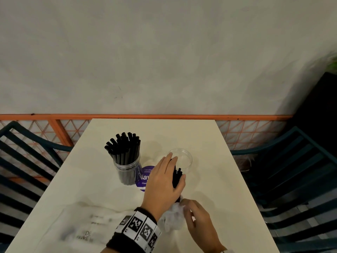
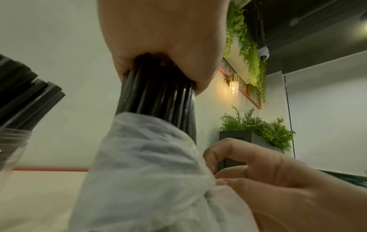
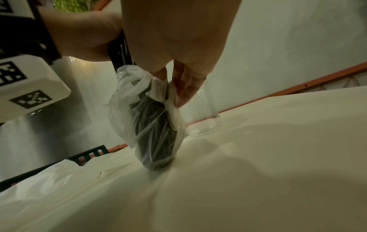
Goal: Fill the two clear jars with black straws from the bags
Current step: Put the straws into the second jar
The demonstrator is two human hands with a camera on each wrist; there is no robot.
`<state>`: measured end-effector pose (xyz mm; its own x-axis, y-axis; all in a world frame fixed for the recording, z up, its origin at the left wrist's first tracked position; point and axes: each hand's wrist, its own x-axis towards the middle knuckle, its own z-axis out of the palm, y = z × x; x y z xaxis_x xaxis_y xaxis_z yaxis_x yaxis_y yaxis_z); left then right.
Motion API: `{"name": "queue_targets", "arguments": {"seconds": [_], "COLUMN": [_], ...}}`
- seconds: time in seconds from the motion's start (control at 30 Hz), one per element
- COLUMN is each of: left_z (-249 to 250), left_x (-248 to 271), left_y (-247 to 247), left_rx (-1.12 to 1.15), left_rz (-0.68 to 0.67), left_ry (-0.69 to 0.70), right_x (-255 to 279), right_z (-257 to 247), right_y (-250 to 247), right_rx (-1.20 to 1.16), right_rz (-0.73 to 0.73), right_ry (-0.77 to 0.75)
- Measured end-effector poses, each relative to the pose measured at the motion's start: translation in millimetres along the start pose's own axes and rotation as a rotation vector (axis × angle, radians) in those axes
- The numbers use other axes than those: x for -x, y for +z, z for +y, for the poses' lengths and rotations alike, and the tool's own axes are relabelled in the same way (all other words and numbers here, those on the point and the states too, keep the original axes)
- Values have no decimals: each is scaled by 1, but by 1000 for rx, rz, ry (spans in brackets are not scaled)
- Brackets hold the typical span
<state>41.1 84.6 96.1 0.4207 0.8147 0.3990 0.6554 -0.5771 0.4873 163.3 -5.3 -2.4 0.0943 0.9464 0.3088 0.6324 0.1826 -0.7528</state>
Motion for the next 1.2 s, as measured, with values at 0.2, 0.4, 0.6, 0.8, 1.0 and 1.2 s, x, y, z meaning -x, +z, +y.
{"name": "queue_targets", "arguments": {"seconds": [0.2,0.4,0.6,0.8,1.0,1.2], "left_z": [-10,-8,-7,-2,-2,-2], "left_x": [0,2,3,7,8,9], "left_y": [-3,-3,-5,-2,-5,-18], "left_rx": [-87,-196,-302,-199,-113,92], "left_rz": [-5,-61,-131,-77,-108,-111], "left_ry": [-1,105,142,118,231,130], "right_x": [5,-2,-18,-25,-13,-8], "right_z": [-2,3,6,7,10,2], "right_y": [5,3,-10,-14,-17,-34], "right_rx": [-60,-135,-488,-461,-485,-358], "right_rz": [-120,-95,-191,-313,-353,-221], "right_ry": [33,153,563,598,561,528]}}
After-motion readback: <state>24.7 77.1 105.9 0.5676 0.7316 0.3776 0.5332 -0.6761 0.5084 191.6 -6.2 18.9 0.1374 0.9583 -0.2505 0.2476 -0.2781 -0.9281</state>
